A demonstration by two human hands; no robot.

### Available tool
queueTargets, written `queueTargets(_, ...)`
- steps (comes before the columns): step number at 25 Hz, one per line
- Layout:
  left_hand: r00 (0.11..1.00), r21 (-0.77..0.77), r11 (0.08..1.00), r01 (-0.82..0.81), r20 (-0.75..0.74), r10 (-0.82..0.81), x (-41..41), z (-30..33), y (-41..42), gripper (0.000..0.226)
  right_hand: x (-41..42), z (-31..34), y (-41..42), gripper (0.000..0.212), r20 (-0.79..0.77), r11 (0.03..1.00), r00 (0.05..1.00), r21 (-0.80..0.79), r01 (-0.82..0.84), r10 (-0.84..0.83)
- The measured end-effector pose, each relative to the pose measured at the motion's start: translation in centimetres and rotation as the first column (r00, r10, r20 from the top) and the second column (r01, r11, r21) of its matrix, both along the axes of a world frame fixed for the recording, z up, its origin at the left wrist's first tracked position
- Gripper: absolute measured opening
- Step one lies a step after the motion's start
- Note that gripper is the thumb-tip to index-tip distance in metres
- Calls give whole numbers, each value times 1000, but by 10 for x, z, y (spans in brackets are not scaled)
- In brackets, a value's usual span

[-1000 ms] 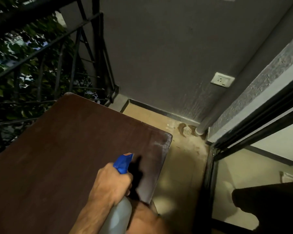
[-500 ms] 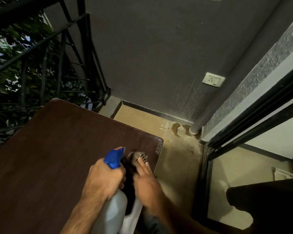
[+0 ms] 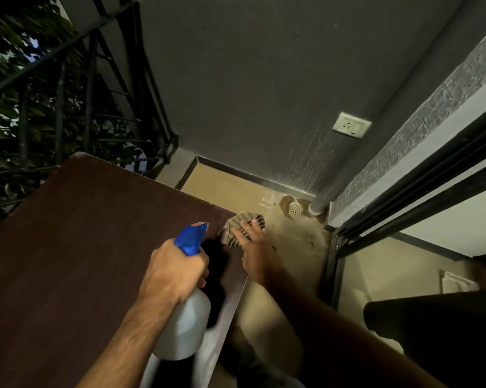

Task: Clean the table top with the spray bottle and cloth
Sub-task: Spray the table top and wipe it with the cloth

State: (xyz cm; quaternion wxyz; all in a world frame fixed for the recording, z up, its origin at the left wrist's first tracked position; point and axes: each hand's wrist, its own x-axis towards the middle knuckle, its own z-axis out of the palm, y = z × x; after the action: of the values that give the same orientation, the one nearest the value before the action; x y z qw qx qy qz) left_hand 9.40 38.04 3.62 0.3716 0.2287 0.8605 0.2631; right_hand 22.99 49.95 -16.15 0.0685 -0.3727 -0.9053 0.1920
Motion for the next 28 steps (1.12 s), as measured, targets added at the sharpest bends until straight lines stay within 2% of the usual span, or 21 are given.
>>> queueTargets(2, 1000, -2, 1000, 1, 0, -1, -3, -4, 9, 13, -6, -2, 9, 73, -49, 998, 997, -4, 63, -63)
queueTargets(4, 1000, -9, 1000, 15, 0, -15, -6, -9, 17, 15, -3, -2, -16, 73, -87, 998, 994, -17, 61, -62)
queueTargets(6, 1000, -21, 1000, 24, -3, -24, -10, -12, 24, 15, 7, 1, -63, 67, -74, 998, 995, 5, -61, 62)
queueTargets(8, 1000, -29, 999, 25, -4, -25, -14, -14, 32, 15, 22, 5, -100, 53, -26, 960, 960, 36, -278, 279)
queueTargets(10, 1000, -25, 999, 24, 0, -24, -20, -15, 40, 14, 29, 3, -93, 50, 16, 933, 934, 38, -359, 358)
queueTargets(13, 1000, -44, 999, 12, -26, -13, -27, -17, 47, 15, 14, 1, -26, 66, -55, 968, 966, 41, -249, 251)
queueTargets(16, 1000, -59, 998, -3, -25, 2, -29, -21, 48, 18, -20, 2, 28, 61, -88, 987, 983, 45, -157, 161)
queueTargets(21, 998, -55, 997, -46, -44, 44, -28, -17, 35, 18, -73, 4, 19, 56, -79, 997, 996, -60, -45, 40)
queueTargets(25, 998, -77, 996, -47, -35, 44, -31, -12, 10, 18, -61, -5, -64, 60, -78, 955, 955, -57, -290, 286)
queueTargets(27, 998, -73, 995, -62, -38, 59, -33, -10, -9, 19, -38, -3, -112, 55, -58, 872, 871, 9, -489, 488)
queueTargets(28, 997, -66, 996, -68, -39, 65, -34, -9, -19, 19, -23, -1, -130, 50, -26, 794, 793, 33, -607, 608)
